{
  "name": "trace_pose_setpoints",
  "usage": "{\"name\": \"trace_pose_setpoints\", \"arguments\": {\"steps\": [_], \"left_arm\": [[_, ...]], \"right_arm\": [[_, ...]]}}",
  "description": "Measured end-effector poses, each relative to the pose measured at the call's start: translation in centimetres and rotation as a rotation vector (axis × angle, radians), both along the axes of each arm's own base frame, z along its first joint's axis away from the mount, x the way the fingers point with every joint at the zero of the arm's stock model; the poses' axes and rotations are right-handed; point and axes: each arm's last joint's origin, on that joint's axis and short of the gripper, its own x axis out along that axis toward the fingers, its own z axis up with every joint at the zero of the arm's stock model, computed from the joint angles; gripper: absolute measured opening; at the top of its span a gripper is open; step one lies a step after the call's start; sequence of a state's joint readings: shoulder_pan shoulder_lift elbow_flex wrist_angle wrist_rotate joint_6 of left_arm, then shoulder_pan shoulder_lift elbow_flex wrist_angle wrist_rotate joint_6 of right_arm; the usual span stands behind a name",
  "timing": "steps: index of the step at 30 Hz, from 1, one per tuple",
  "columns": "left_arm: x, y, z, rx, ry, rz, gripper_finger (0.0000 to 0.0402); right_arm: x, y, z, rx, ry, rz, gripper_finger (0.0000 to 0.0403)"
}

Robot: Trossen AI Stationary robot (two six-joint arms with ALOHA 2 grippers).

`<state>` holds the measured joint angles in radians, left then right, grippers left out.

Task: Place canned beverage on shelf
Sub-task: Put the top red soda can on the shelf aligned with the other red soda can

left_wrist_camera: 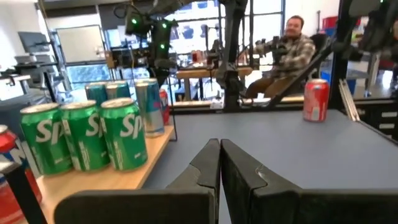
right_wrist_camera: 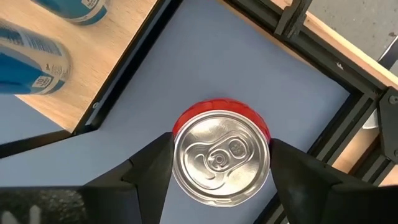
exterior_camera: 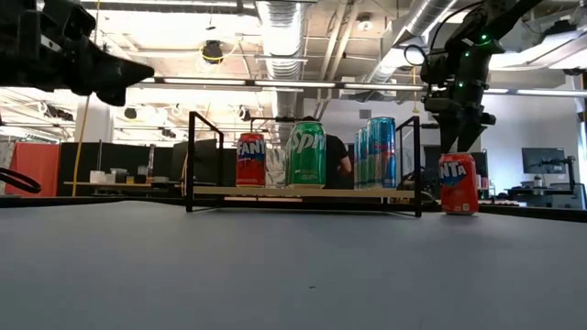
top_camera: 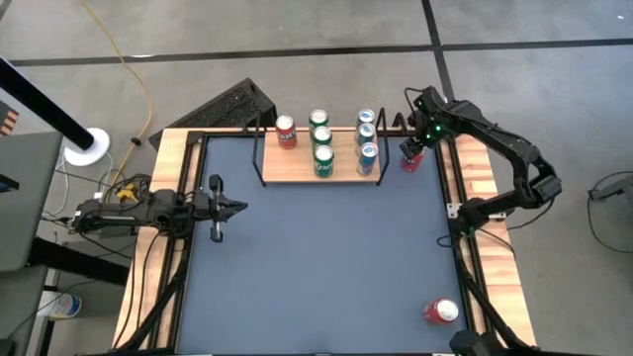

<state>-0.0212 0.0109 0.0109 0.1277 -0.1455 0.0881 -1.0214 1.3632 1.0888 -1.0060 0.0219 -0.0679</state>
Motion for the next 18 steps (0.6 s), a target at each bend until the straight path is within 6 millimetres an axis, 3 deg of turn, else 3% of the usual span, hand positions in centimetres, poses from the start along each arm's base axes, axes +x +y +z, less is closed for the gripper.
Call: {"name": "trace_pose_setpoints", "arguments": {"steps": [5,18], "left_arm": [[0.1,0.0,-0.8,0.000,0.084,-0.004,0.0000],[0.1,0.0,-0.8,0.000,0.085,-0.008,0.0000]], "right_arm": [[0.1,-0.3,0.6,-0.030,-0.009,-0.016,0.0264],[0.2,-0.7,1.5,-0.073,-0.028,-0.012,0.0292]]}}
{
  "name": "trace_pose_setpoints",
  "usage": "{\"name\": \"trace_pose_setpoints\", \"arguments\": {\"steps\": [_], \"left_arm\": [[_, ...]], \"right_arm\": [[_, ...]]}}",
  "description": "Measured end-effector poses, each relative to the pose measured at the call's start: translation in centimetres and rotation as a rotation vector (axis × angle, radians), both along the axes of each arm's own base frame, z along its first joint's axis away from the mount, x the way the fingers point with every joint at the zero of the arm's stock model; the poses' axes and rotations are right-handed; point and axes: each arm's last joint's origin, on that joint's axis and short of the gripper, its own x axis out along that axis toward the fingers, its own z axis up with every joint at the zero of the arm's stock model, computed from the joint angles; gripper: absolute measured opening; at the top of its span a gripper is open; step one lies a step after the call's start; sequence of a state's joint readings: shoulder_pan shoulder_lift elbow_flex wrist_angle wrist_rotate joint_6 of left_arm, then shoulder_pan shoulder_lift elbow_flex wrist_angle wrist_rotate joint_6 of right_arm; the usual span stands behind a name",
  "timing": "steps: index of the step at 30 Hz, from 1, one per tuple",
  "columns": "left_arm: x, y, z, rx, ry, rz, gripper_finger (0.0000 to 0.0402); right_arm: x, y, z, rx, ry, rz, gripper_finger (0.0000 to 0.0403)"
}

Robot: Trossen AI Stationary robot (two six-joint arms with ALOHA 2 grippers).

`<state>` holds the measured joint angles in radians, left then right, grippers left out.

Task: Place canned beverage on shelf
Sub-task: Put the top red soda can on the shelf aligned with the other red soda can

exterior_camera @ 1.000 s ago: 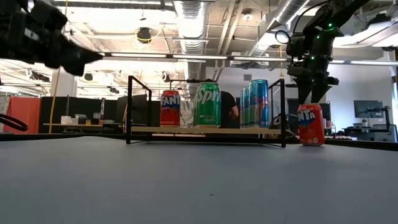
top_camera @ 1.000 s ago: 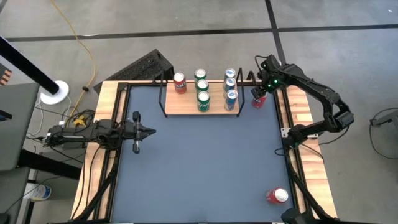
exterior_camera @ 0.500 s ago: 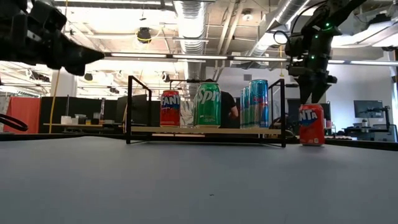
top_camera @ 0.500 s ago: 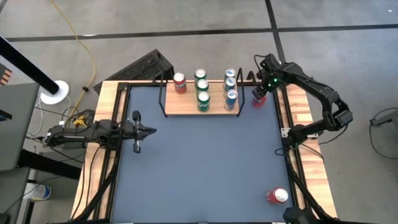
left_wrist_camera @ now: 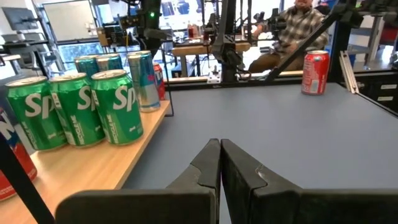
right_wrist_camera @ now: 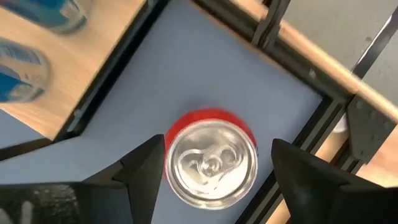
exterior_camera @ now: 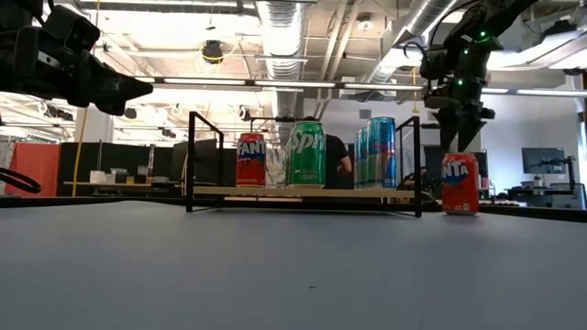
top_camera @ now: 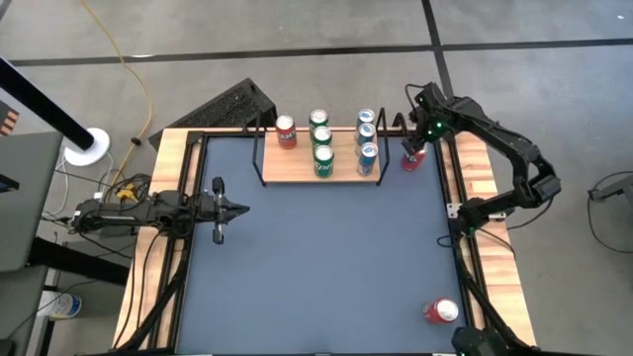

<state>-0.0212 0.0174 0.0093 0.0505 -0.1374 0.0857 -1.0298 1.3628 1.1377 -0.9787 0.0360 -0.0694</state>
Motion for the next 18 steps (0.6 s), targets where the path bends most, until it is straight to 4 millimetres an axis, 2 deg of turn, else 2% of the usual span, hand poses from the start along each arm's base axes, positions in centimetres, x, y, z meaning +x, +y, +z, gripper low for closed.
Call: {"name": "trace_pose_setpoints", "arguments": {"steps": [6,18], "left_arm": [[0.0,0.0,0.0,0.000,0.000,0.000,0.0000],[0.0,0.0,0.0,0.000,0.001,0.001,0.0000]], "right_arm": [[0.2,-0.2,1.8,-0.030,-0.027,0.009,0.0315],[0.9,0.7,1.5,0.017,-0.015,0.006,0.0343]]}}
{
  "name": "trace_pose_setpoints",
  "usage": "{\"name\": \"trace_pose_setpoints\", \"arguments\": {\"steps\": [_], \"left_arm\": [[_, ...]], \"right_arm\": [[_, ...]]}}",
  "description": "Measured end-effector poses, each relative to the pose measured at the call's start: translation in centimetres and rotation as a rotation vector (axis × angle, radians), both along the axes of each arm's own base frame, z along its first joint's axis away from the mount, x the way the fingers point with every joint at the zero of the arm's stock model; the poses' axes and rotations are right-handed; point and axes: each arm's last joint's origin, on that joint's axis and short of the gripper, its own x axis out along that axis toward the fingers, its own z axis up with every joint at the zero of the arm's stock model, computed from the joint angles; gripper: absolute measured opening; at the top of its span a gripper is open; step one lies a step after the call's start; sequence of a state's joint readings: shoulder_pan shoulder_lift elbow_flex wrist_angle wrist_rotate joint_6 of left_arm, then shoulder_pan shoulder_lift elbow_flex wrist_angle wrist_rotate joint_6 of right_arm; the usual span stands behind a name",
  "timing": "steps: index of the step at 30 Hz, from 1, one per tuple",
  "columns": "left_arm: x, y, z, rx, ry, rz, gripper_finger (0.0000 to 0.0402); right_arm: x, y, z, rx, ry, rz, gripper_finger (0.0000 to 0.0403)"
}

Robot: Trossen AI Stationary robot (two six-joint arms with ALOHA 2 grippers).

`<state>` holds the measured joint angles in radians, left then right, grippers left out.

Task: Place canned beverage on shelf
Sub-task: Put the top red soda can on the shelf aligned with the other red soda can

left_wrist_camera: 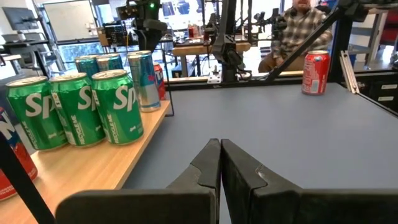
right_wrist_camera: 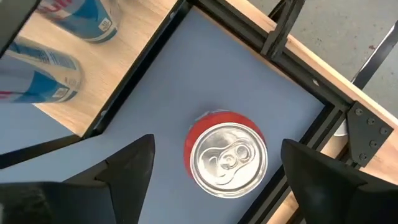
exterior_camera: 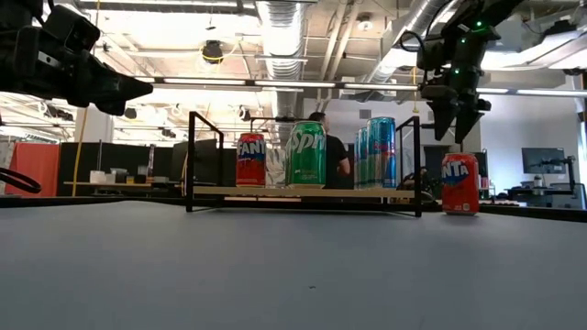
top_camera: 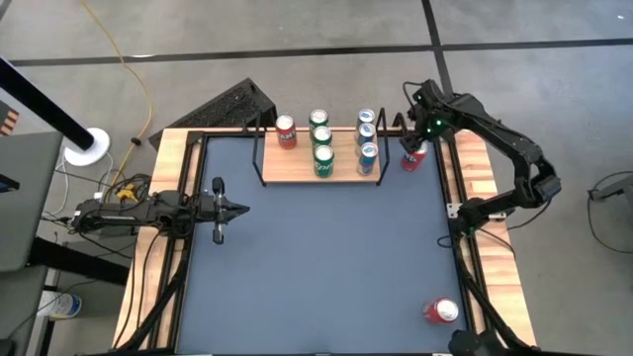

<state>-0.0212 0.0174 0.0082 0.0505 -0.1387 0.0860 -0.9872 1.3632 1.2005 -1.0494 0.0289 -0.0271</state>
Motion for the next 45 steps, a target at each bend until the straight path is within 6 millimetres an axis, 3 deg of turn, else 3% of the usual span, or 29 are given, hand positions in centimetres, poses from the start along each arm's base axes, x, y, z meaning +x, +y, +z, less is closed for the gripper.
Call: {"name": "trace_pose_setpoints", "arguments": {"steps": [21,29,40,45], "left_arm": [[0.0,0.0,0.0,0.000,0.001,0.000,0.0000],[0.0,0.0,0.0,0.000,0.001,0.000,0.0000],[0.0,0.0,0.0,0.000,0.001,0.000,0.0000],[0.0,0.0,0.0,0.000,0.001,0.000,0.0000]], "right_arm": [[-0.7,0.5,-5.7,0.049,0.037,-0.075,0.0343],[-0.6,0.3,-5.7,0.033,0.025,-0.077,0.0334],[-0.7,0.5,-5.5,0.035,0.028,-0.075,0.0263],[-0.6,0.8,-3.4,-0.008,0.050,-0.075,0.0259]]}}
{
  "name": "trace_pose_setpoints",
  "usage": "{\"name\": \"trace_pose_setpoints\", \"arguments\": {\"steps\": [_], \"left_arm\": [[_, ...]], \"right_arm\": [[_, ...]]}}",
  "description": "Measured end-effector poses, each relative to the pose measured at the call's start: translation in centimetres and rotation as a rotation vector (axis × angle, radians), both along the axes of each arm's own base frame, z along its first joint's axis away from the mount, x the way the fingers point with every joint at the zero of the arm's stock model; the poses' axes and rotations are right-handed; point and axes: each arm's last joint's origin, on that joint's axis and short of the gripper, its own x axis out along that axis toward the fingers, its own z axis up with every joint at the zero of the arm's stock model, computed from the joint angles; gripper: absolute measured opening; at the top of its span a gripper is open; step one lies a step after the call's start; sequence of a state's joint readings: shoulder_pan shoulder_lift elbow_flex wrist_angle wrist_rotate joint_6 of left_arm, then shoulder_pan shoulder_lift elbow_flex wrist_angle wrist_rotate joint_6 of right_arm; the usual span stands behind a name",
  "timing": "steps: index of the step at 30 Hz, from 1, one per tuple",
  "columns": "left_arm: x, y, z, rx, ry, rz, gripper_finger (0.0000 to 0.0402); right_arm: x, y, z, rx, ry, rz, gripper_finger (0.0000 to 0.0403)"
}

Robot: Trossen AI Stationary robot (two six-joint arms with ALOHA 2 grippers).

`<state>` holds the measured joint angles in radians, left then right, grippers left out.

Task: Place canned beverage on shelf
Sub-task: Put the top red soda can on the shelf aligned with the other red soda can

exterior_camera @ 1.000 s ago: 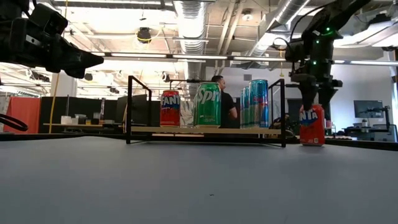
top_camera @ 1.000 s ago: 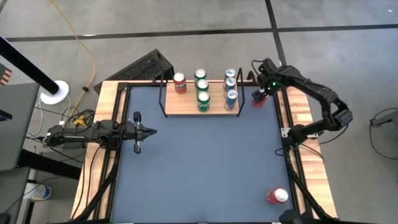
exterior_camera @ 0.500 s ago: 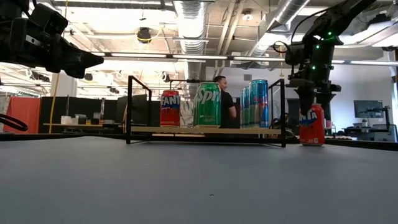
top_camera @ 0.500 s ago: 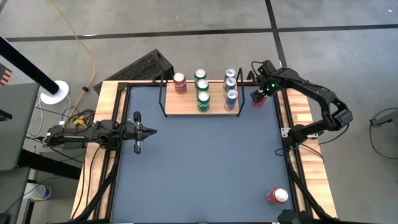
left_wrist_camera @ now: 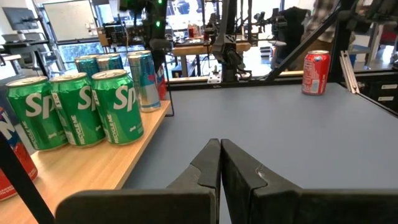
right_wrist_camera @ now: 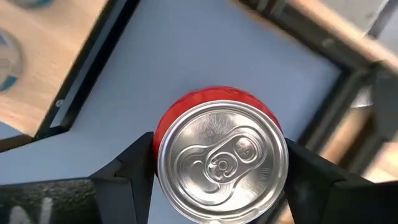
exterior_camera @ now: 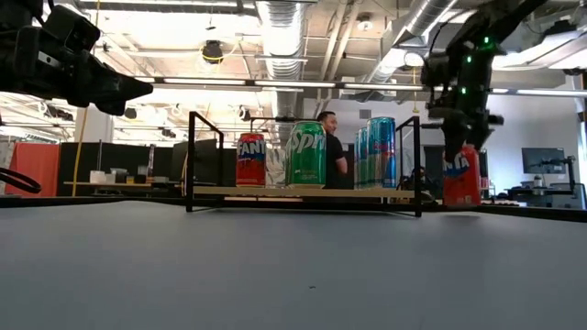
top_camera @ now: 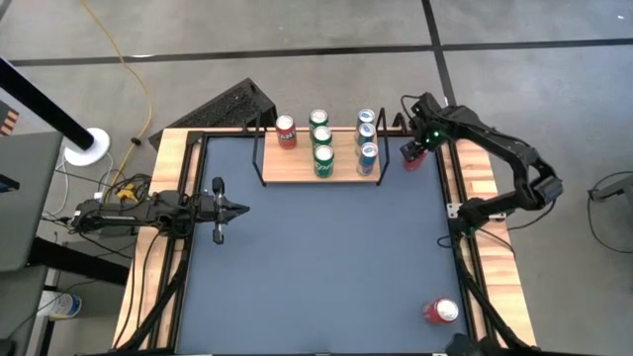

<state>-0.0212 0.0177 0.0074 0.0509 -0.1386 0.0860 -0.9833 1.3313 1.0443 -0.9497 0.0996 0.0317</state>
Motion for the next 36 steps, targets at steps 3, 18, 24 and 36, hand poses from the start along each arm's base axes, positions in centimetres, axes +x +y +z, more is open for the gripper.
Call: {"name": "trace_pose_setpoints", "arguments": {"steps": [3,18,24,36], "left_arm": [[0.0,0.0,0.0,0.000,0.000,0.000,0.0000],[0.0,0.0,0.0,0.000,0.000,0.000,0.0000],[0.0,0.0,0.0,0.000,0.000,0.000,0.0000],[0.0,0.0,0.0,0.000,0.000,0.000,0.0000]], "right_arm": [[0.1,0.3,2.1,-0.042,0.015,0.005,0.0258],[3.3,4.6,15.1,-0.407,-0.201,0.120,0.0256],[7.3,7.3,17.3,-0.581,-0.380,0.389,0.0255],[17.5,8.4,14.2,-0.482,-0.497,0.749,0.0255]]}}
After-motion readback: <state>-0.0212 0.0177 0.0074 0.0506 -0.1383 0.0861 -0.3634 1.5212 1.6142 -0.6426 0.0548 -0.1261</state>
